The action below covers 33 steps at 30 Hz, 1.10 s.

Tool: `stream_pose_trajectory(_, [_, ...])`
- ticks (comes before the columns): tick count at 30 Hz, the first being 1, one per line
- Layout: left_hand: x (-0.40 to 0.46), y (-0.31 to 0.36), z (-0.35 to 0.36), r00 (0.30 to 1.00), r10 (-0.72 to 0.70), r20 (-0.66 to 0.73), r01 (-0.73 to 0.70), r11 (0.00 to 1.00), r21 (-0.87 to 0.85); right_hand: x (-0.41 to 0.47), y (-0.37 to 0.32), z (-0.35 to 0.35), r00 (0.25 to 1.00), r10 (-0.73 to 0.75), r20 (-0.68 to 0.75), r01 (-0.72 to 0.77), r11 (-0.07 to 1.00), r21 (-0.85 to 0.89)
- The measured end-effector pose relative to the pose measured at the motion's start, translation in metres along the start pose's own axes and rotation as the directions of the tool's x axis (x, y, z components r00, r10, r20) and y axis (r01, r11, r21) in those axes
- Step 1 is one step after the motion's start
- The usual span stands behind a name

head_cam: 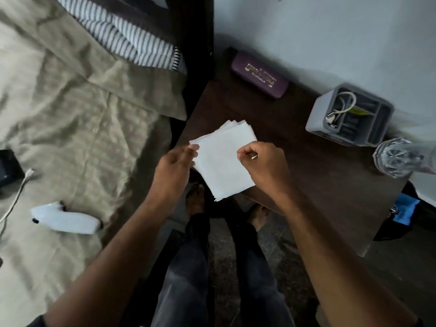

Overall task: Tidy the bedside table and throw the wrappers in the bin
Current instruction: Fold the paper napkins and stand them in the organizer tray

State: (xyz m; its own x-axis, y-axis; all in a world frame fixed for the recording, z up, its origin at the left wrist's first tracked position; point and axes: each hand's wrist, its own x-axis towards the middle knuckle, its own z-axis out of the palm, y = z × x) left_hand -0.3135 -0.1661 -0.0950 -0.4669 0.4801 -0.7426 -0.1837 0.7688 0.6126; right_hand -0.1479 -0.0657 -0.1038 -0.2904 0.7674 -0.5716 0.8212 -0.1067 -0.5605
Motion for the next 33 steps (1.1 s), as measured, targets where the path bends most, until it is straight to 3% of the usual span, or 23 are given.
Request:
stream_pose_trajectory(5, [-0.005,-0.02,0.009,0.985,-0.141,0.096,0.158,0.966,-0.205,-0.001,0.008,0.016,0.998,0.06,-0.018,-0.06,0.998,0.016])
stream_pose_trajectory(12, [-0.004,-0.027,0.02,0.981,-0.161,0.106,0.176,0.974,-0.145,0.007,0.01,0.028,0.998,0.053,-0.03,-0.053,0.999,-0.006])
stream_pose_trajectory(18, [0.002,-0.043,0.034,0.968,-0.25,-0.033,0.249,0.968,-0.033,0.013,0.017,0.036,0.977,-0.002,-0.213,-0.021,0.994,-0.106])
stream_pose_trajectory(22, [0.001,-0.044,0.042,0.946,-0.32,0.052,0.324,0.942,-0.084,0.013,0.022,0.052,0.974,0.113,-0.195,-0.157,0.961,-0.228])
stream_pose_trajectory(25, [0.003,-0.045,0.048,0.93,-0.345,0.124,0.361,0.923,-0.137,0.01,0.022,0.064,0.987,0.06,-0.147,-0.101,0.953,-0.286])
stream_pose_trajectory(33, [0.016,-0.048,0.032,0.963,-0.256,-0.089,0.257,0.966,-0.003,0.017,0.027,0.056,0.986,0.095,-0.136,-0.105,0.992,-0.065])
